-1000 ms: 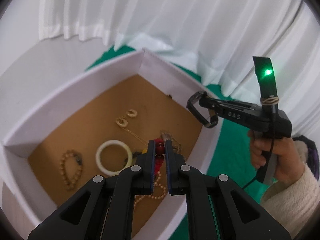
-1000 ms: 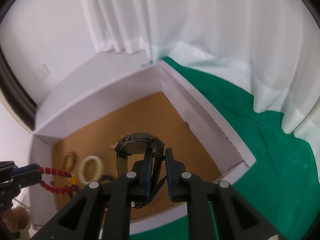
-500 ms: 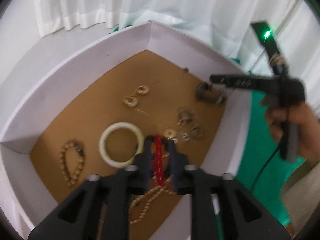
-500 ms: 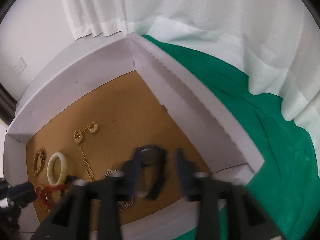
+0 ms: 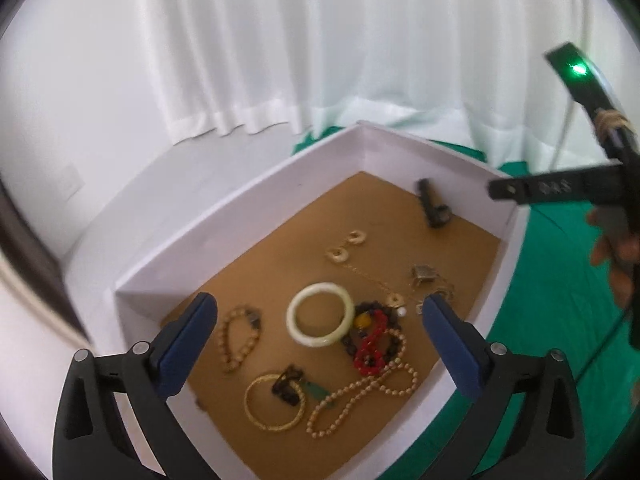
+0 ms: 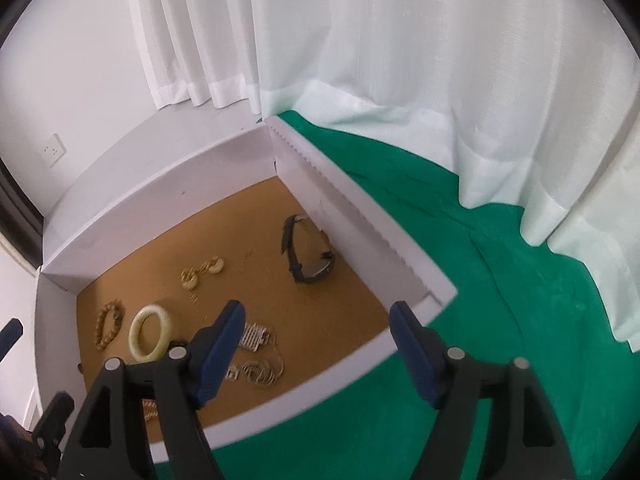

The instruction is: Organize jewelry

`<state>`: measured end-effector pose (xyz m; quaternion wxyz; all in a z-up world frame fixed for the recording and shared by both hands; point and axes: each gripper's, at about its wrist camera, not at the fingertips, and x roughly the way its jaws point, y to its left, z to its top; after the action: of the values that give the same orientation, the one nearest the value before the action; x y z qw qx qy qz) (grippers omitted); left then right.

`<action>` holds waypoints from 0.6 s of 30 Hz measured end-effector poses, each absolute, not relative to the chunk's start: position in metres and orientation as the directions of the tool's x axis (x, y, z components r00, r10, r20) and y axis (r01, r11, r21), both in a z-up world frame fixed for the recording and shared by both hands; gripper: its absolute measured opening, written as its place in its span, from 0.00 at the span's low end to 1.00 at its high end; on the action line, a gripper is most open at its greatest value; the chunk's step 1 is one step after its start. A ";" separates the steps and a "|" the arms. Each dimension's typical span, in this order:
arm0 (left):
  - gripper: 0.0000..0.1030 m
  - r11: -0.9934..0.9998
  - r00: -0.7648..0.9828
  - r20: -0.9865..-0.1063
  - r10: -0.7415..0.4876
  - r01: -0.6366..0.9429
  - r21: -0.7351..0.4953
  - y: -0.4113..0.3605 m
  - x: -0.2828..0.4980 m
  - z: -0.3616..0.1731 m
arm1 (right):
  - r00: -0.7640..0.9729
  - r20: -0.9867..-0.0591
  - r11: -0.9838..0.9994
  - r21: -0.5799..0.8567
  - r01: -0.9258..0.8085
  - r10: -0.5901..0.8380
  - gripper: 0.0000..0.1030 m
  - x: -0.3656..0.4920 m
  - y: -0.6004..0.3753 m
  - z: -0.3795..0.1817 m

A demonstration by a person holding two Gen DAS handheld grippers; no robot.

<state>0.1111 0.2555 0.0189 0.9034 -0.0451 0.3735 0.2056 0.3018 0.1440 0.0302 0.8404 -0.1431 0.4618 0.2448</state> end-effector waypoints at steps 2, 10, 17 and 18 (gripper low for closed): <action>0.99 0.898 0.634 -0.692 0.345 -0.438 0.047 0.258 0.107 0.020 | 0.448 -0.849 0.833 -0.018 -0.553 0.279 0.74 0.290 0.144 0.031; 0.99 0.823 0.580 -0.738 0.345 -0.565 -0.060 0.280 0.095 0.016 | 0.402 -0.858 0.773 -0.010 -0.634 0.318 0.74 0.251 0.158 0.034; 0.99 0.793 0.545 -0.735 0.404 -0.609 -0.015 0.282 0.095 0.019 | 0.407 -0.853 0.735 -0.040 -0.677 0.328 0.74 0.236 0.171 0.038; 0.99 0.793 0.542 -0.737 0.403 -0.609 -0.015 0.282 0.095 0.019 | 0.403 -0.854 0.736 -0.035 -0.676 0.329 0.74 0.236 0.172 0.038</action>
<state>0.0951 0.2822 0.0191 0.8675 -0.1360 0.3793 0.2917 0.2358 0.1716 0.0376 0.8152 -0.1920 0.4512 0.3082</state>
